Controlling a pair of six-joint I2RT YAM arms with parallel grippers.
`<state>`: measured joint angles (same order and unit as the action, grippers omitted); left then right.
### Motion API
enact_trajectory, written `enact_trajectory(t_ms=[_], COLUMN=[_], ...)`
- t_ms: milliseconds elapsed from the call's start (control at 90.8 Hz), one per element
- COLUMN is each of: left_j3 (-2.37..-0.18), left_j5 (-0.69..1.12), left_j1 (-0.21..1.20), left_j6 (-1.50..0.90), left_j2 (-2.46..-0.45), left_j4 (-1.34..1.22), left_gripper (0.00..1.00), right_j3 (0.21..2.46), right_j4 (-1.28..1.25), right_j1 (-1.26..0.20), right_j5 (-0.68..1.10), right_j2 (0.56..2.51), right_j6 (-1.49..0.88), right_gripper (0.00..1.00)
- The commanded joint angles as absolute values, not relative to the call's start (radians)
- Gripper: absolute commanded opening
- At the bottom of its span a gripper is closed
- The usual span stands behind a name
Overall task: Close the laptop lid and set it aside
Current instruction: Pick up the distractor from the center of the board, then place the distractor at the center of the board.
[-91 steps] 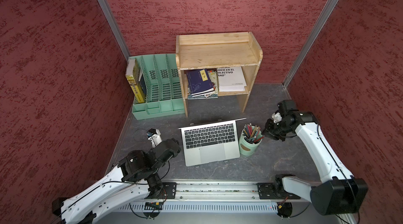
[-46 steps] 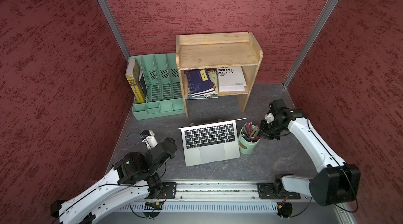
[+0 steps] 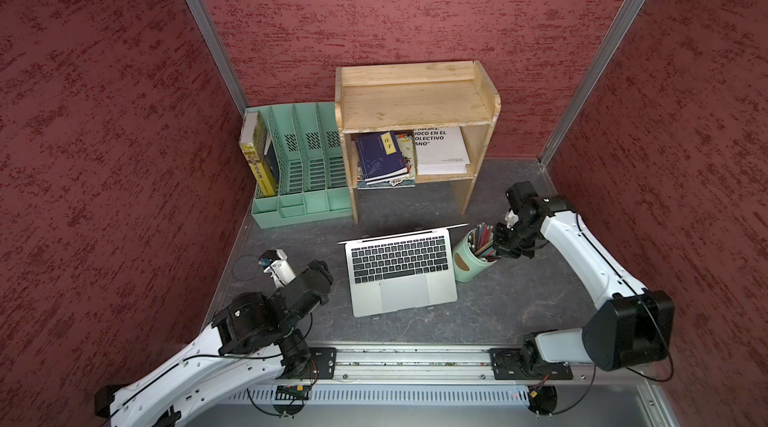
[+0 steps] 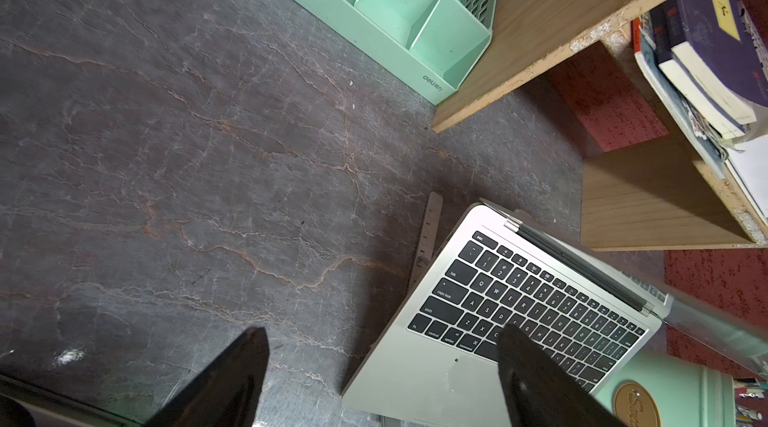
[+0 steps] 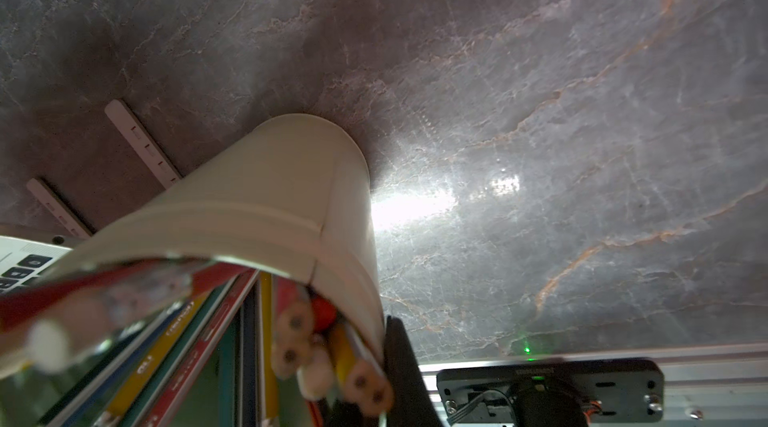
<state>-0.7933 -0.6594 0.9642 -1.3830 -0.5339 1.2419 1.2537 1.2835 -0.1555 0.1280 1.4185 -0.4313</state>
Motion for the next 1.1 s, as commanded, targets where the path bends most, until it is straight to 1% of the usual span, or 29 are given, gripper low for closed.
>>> enact_trajectory(t_ms=[0, 121, 242, 441, 551, 639, 760, 948, 1091], left_j3=[-0.805, -0.809, -0.819, -0.854, -0.871, -0.882, -0.905, -0.939, -0.968], left_j5=[-0.701, -0.722, -0.747, -0.775, -0.779, -0.775, -0.743, -0.645, -0.563], left_j1=[0.957, 0.953, 0.947, 0.927, 0.912, 0.893, 0.85, 0.761, 0.684], left_j6=[-1.386, -1.379, -1.349, -1.319, -1.297, -1.251, -1.189, -1.118, -1.076], left_j2=[-0.515, -0.506, -0.51, -0.515, -0.501, -0.494, -0.507, -0.539, -0.547], left_j4=[1.261, 1.257, 1.24, 1.24, 1.236, 1.214, 1.186, 1.152, 1.131], left_gripper=[0.9, 0.9, 0.9, 0.92, 0.93, 0.93, 0.94, 0.97, 0.98], right_j3=[1.359, 1.451, 1.498, 1.556, 1.609, 1.67, 1.798, 2.046, 2.17], right_j4=[1.389, 1.469, 1.492, 1.476, 1.427, 1.401, 1.411, 1.485, 1.527], right_j1=[-0.159, -0.136, -0.088, 0.07, 0.161, 0.208, 0.233, 0.261, 0.294], right_j5=[0.04, -0.018, -0.037, -0.085, -0.099, -0.118, -0.155, -0.234, -0.267], right_j2=[1.432, 1.451, 1.484, 1.547, 1.598, 1.664, 1.788, 1.994, 2.1], right_j6=[-0.378, -0.344, -0.318, -0.276, -0.297, -0.326, -0.361, -0.382, -0.388], right_gripper=[0.0, 0.0, 0.0, 0.0, 0.0, 0.0, 0.0, 0.0, 0.0])
